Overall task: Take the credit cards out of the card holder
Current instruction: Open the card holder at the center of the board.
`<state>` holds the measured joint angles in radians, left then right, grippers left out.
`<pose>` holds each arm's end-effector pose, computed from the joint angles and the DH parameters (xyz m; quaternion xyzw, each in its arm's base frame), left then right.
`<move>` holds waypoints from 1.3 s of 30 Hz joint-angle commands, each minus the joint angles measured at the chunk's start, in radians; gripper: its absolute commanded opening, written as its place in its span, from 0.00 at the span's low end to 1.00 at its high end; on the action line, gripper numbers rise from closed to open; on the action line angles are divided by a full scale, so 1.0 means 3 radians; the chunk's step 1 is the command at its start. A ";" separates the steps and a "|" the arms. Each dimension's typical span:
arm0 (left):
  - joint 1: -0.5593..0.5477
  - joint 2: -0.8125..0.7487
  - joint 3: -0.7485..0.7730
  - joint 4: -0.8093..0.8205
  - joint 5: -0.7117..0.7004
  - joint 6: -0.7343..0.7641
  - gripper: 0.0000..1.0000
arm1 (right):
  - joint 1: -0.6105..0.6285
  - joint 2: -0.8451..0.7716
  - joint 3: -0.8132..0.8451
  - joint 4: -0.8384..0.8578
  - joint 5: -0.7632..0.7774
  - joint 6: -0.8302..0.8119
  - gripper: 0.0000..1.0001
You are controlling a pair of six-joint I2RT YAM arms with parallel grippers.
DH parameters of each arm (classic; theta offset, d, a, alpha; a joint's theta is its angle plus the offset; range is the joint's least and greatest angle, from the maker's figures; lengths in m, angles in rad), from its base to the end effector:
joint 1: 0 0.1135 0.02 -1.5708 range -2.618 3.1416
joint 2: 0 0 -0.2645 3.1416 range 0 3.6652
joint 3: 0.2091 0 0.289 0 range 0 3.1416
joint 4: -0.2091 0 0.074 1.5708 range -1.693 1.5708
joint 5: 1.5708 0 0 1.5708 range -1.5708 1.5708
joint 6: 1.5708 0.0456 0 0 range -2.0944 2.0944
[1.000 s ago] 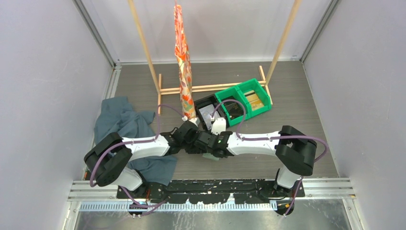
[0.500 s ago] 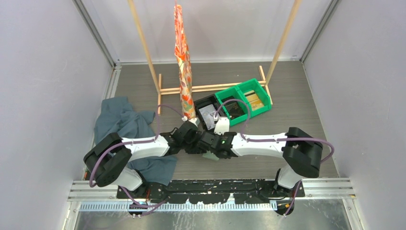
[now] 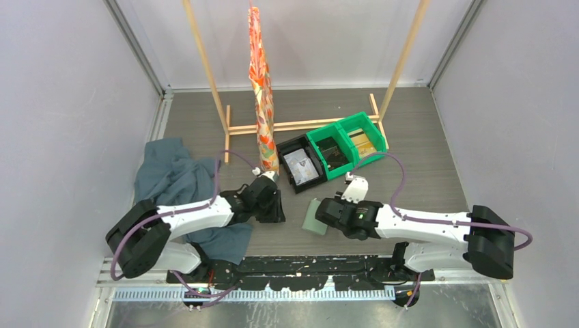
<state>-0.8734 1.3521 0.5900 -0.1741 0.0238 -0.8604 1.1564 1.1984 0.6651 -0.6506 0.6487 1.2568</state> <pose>0.1786 -0.2149 0.1236 0.0099 0.9500 -0.2451 0.1933 0.1216 0.2080 0.1656 0.1079 0.9259 0.0589 0.3571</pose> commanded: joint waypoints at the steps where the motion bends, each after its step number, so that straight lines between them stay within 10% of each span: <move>1: -0.0061 -0.0380 0.0044 -0.0318 -0.0261 0.0081 0.33 | 0.0001 -0.0141 -0.0013 -0.0675 0.0369 0.0523 0.40; 23: -0.0393 -0.0953 0.0206 -0.0820 -0.0775 -0.0015 0.37 | 0.0291 0.0647 0.0495 0.0341 0.0175 0.0053 0.42; 39: -0.0800 -0.0450 0.0763 -0.0983 -0.1094 0.0265 0.40 | -0.0101 -0.0545 -0.0557 0.0219 0.0041 0.0361 0.40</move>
<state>-1.0782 1.1736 0.7128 -0.4480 -0.2276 -0.8360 1.1282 1.0992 0.5072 -0.5777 0.6476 1.3273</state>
